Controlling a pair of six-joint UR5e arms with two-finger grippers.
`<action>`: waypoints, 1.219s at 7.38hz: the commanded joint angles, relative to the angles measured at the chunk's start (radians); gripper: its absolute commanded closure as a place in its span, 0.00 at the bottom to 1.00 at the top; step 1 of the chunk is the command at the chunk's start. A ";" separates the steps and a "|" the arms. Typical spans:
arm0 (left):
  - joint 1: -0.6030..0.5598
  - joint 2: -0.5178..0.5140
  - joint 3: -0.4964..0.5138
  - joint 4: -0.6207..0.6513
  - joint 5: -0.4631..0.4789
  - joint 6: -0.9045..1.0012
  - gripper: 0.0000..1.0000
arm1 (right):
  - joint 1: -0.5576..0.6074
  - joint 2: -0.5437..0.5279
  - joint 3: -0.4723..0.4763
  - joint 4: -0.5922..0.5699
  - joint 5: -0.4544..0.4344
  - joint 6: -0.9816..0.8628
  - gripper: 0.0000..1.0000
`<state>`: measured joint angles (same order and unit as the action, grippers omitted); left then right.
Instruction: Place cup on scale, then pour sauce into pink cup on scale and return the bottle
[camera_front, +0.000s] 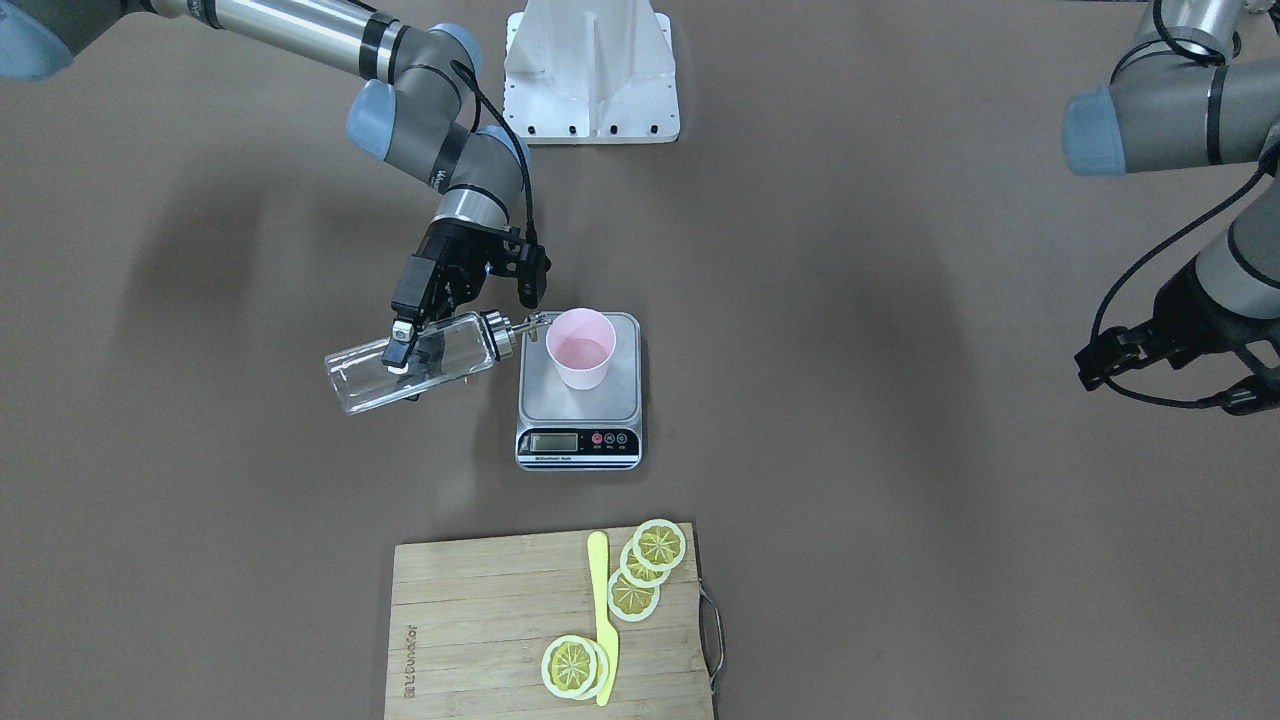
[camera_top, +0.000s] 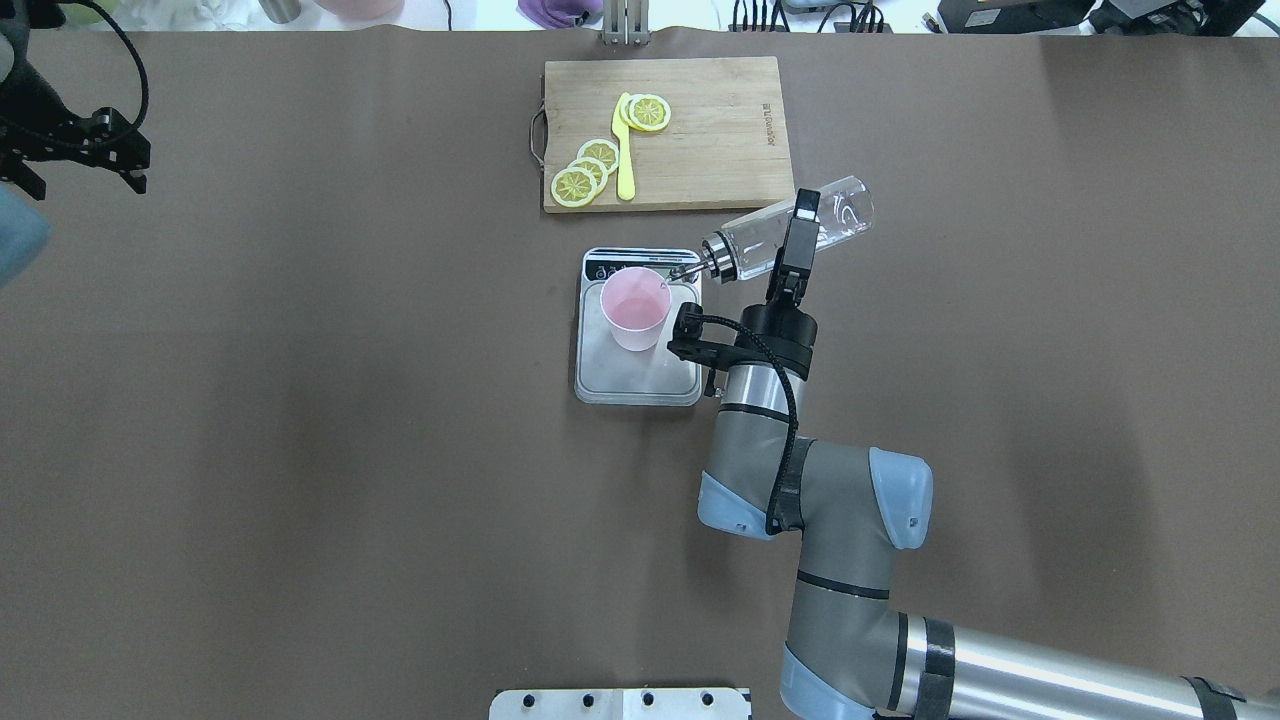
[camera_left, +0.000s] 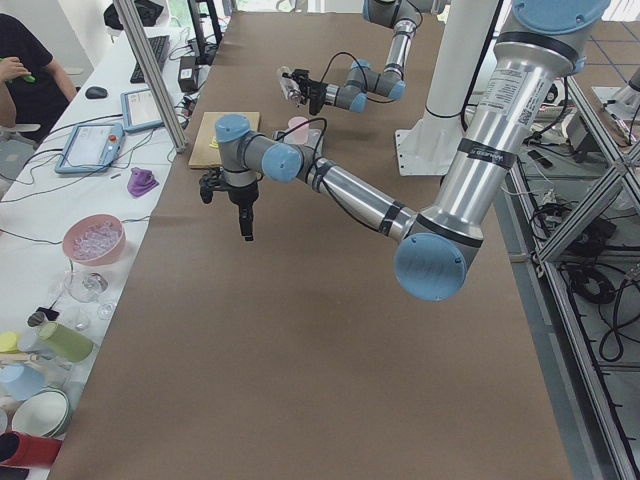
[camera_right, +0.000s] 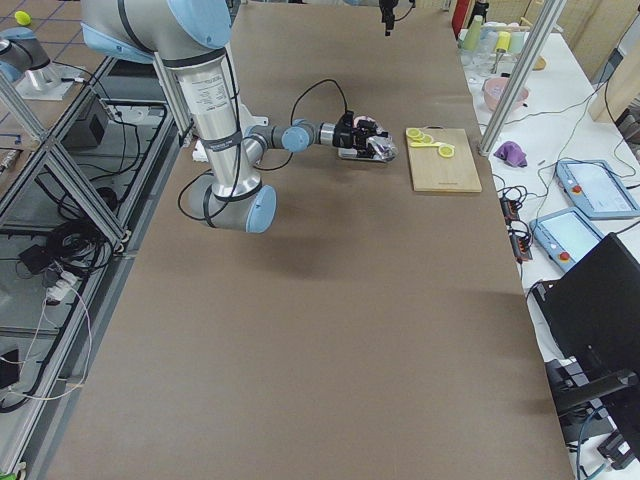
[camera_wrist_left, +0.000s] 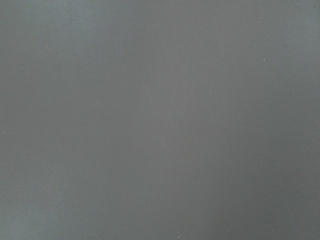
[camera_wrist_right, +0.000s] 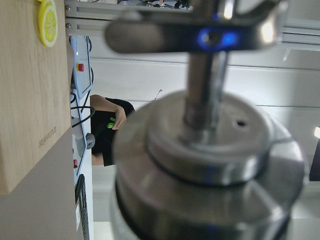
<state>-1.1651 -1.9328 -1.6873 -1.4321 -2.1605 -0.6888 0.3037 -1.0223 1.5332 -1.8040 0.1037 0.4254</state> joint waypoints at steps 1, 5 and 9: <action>-0.004 0.000 0.012 -0.008 -0.009 0.000 0.02 | 0.000 -0.001 -0.001 0.000 -0.016 -0.001 1.00; -0.008 0.000 0.008 -0.010 -0.009 0.000 0.02 | 0.003 -0.004 0.001 0.081 0.029 0.053 1.00; -0.021 -0.003 -0.005 -0.007 -0.010 0.000 0.02 | 0.005 -0.013 0.025 0.186 0.209 0.276 1.00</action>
<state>-1.1850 -1.9347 -1.6864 -1.4402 -2.1705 -0.6888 0.3088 -1.0375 1.5467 -1.6270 0.2382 0.5903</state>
